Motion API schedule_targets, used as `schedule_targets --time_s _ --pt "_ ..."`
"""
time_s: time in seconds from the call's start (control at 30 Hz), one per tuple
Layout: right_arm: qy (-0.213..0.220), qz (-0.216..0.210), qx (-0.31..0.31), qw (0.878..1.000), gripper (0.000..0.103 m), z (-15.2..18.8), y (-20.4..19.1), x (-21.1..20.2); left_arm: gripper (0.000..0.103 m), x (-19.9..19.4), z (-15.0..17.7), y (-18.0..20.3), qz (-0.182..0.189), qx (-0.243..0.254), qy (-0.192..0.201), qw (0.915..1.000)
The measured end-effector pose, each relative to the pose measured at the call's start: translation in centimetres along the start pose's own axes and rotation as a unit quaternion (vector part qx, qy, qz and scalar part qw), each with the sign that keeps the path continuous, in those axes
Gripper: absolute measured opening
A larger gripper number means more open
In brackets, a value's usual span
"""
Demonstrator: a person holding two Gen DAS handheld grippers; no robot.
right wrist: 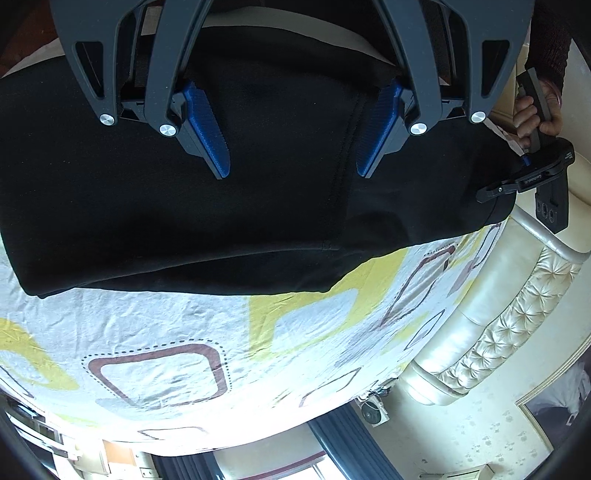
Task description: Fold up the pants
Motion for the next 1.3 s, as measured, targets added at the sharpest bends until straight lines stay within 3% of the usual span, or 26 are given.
schedule_targets --time_s 0.27,0.43,0.63,0.87,1.1,1.3 --pt "0.028 0.017 -0.003 0.999 0.07 -1.2 0.0 -1.9 0.014 -2.0 -1.4 5.7 -0.003 0.022 0.019 0.9996" --pt "0.038 0.023 -0.003 0.999 0.07 -1.7 0.2 -2.6 0.014 -2.0 -2.4 11.3 -0.012 0.064 0.025 0.9976" --pt "0.052 0.029 0.009 0.998 0.07 -2.3 1.2 -3.5 0.014 0.0 -1.6 19.2 -0.032 0.126 0.015 0.9914" --pt "0.079 0.045 0.031 0.995 0.07 -3.7 3.7 -5.3 0.014 4.3 1.6 27.4 -0.045 0.196 -0.011 0.9796" --pt "0.098 0.065 0.046 0.992 0.07 -4.9 6.4 -7.0 0.014 9.5 4.5 30.3 -0.067 0.205 -0.047 0.9754" --pt "0.095 0.065 0.076 0.99 0.07 -4.6 8.2 -7.0 0.019 11.2 5.6 31.1 -0.094 0.222 -0.042 0.9696"
Point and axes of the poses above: each gripper's, at about its wrist camera, not at the fingertips, and x roughly the way its jaws point, y to its right, z to its underside, the point moved 5 cm from there along x, roughly the way its jaws point, and after that the axes turned 14 degrees about -z, right-handed, at the moved point
